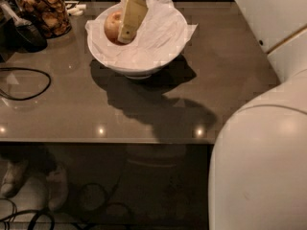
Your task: Pick apple from white bowl
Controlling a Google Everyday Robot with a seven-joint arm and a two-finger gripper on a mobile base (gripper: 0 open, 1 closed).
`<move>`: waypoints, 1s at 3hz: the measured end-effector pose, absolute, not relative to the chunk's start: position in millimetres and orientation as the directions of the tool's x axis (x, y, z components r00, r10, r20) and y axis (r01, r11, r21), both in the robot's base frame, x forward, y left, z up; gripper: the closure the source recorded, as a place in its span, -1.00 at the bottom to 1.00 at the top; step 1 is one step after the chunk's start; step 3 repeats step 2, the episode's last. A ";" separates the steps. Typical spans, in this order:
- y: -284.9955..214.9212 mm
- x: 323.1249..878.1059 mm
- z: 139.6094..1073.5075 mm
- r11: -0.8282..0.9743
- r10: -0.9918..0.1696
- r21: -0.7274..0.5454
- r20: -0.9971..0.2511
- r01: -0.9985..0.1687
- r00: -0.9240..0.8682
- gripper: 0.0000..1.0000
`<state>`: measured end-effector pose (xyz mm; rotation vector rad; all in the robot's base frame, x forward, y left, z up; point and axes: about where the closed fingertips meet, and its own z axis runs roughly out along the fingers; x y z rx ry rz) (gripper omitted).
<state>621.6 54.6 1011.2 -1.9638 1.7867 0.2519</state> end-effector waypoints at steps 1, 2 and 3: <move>58.2 600.4 1046.7 -0.081 -0.865 -0.249 -0.463 -0.965 0.192 1.00; 58.2 600.4 1046.7 -0.081 -0.865 -0.249 -0.463 -0.965 0.192 1.00; 58.2 600.4 1046.7 -0.081 -0.865 -0.249 -0.463 -0.965 0.192 1.00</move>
Offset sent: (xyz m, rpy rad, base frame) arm -0.0181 0.0029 0.0296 0.0277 -0.0251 0.0419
